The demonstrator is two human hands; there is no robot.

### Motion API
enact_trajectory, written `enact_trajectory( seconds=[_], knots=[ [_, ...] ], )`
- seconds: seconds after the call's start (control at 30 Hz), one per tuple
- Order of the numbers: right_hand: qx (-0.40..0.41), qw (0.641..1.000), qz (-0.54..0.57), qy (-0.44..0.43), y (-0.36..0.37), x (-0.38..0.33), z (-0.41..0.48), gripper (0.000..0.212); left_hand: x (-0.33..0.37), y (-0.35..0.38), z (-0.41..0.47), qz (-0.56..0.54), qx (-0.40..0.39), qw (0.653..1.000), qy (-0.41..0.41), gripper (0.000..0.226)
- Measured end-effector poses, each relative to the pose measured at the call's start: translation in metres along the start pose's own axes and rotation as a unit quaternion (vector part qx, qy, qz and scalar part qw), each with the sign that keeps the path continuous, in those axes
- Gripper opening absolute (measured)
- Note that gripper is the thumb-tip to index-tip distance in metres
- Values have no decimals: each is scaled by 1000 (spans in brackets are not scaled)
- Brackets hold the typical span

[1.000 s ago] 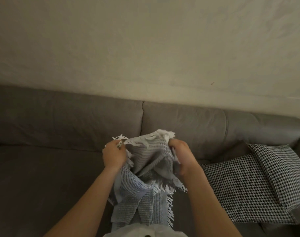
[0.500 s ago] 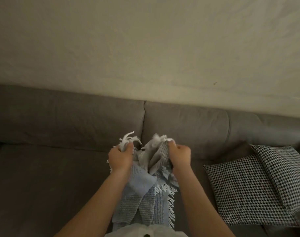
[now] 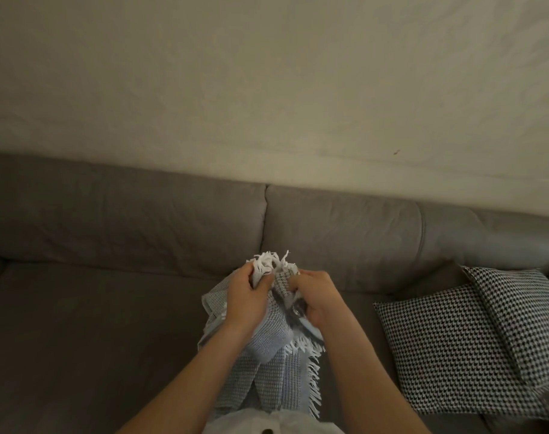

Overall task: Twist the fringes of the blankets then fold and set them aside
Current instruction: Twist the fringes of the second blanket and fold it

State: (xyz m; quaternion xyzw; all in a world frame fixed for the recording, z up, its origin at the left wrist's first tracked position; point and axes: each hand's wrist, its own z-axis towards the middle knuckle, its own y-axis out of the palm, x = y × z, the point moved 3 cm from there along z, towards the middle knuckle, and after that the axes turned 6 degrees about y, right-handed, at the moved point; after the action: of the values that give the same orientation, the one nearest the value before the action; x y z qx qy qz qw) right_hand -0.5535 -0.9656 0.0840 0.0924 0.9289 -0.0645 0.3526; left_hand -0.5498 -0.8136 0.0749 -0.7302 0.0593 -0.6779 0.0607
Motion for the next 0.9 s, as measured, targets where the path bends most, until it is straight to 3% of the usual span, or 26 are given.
enact_trajectory(
  seconds=[0.13,0.3,0.4,0.5,0.63,0.77,0.9],
  knots=[
    [17,999,-7,-29,-4,1,0,14,1,2,2,24,-27,999,24,6],
    [76,992,7,-97,-5,9,10,44,2,2,4,28,-31,999,19,14],
    [111,990,9,-89,-11,11,12,51,4,1,4,29,-30,999,15,9],
    [59,996,37,-55,-13,11,9,42,2,2,5,31,-31,999,10,8],
    [-10,999,32,-33,-6,4,-2,7,-2,-2,7,25,-24,999,-4,10],
    [-16,997,65,-23,-3,3,-3,12,-2,-7,6,9,34,999,-18,5],
    [23,983,178,-34,-3,4,3,14,0,-9,5,5,96,995,-17,7]
  ],
)
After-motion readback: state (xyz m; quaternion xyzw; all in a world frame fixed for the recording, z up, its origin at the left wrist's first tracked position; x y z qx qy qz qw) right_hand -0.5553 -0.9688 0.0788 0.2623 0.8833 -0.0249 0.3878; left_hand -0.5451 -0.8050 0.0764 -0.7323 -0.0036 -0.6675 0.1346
